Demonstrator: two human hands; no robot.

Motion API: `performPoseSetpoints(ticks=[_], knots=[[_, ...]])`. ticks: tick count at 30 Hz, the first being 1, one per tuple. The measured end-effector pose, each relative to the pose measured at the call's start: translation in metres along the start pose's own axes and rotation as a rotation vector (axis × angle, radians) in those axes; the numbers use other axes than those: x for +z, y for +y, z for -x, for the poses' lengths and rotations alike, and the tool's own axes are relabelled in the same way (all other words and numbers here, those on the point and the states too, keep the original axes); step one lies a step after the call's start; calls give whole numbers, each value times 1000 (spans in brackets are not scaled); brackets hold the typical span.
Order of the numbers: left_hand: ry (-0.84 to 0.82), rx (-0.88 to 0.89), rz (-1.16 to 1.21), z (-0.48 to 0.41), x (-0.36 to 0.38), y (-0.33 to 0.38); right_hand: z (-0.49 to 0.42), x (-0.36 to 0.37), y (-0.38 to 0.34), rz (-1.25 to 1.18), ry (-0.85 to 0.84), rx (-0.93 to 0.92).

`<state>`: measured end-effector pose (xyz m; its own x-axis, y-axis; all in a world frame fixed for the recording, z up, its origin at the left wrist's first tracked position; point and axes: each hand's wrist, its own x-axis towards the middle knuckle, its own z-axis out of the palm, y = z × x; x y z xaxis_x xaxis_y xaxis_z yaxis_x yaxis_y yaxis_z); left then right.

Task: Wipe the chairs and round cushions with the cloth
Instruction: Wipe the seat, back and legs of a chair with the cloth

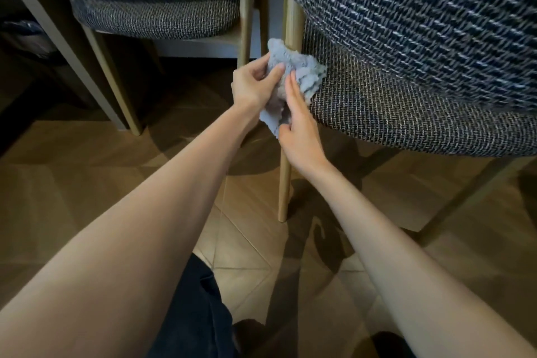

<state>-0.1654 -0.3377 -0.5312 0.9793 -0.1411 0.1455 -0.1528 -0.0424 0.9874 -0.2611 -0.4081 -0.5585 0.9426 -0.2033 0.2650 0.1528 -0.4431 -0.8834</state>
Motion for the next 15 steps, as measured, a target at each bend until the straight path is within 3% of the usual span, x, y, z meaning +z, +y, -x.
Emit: performPoseSetpoints(ticks=[11, 15], knots=[[-77, -193, -153, 41, 2, -61, 46, 16, 70, 114, 55, 134], [-161, -273, -191, 54, -1, -87, 64, 22, 87, 92, -7, 237]])
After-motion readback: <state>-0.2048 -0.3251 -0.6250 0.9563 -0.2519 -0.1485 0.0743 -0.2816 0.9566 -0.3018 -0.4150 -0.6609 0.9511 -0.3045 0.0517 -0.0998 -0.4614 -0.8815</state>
